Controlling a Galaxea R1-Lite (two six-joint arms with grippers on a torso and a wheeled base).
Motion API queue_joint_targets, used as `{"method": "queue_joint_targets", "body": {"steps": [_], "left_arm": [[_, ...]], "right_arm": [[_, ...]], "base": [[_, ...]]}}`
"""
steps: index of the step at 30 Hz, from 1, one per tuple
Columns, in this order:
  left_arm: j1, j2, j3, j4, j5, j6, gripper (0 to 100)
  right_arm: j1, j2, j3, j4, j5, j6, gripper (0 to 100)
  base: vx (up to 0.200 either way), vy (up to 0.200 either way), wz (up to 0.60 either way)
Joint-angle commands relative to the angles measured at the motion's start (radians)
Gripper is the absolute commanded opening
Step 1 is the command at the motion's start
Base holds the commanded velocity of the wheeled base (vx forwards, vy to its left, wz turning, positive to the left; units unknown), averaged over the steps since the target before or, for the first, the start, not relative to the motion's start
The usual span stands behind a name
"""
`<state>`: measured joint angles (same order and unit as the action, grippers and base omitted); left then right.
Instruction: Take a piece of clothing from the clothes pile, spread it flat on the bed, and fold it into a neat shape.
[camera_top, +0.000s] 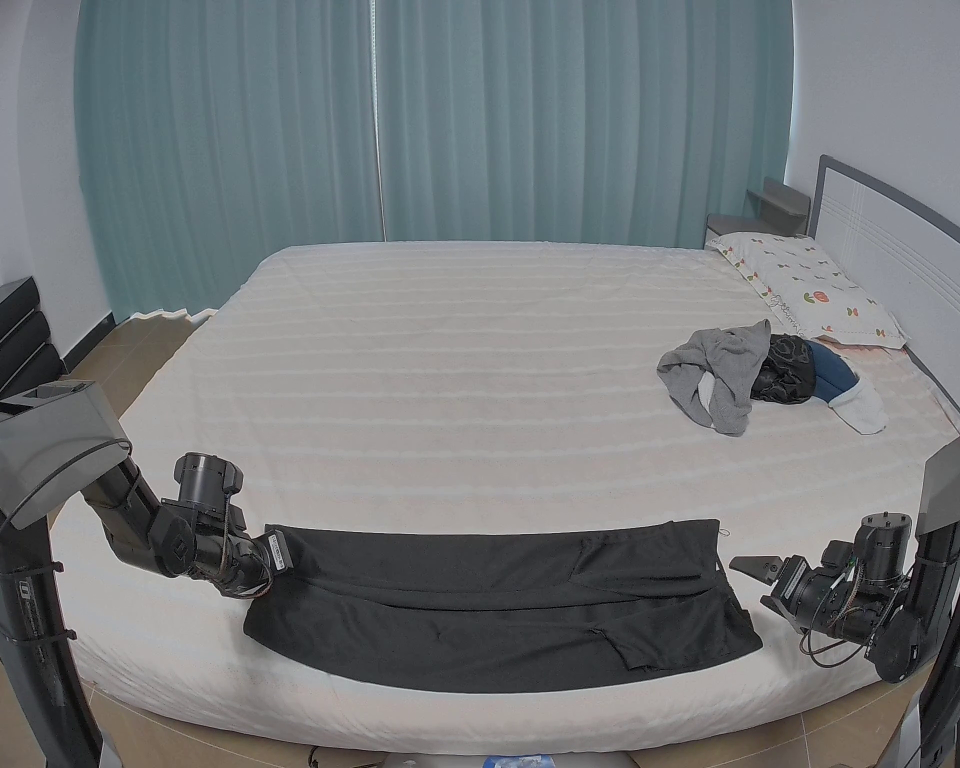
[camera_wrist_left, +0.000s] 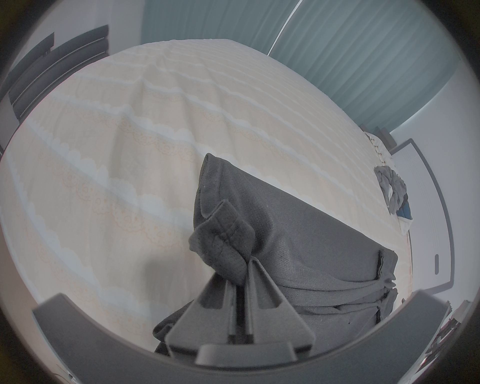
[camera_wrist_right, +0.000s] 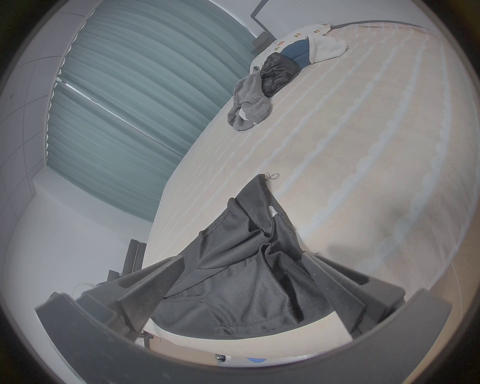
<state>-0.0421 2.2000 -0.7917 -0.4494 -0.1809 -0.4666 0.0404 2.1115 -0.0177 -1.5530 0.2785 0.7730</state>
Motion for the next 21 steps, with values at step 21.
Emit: {"method": "queue_joint_targets", "body": {"steps": [21], "left_arm": [[-0.028, -0.026, -0.023, -0.002, 0.000, -0.101, 0]], "right_arm": [[0.004, -0.007, 0.018, -0.007, 0.001, 0.000, 100]], "base": [[0.000, -0.057, 0.00]]}}
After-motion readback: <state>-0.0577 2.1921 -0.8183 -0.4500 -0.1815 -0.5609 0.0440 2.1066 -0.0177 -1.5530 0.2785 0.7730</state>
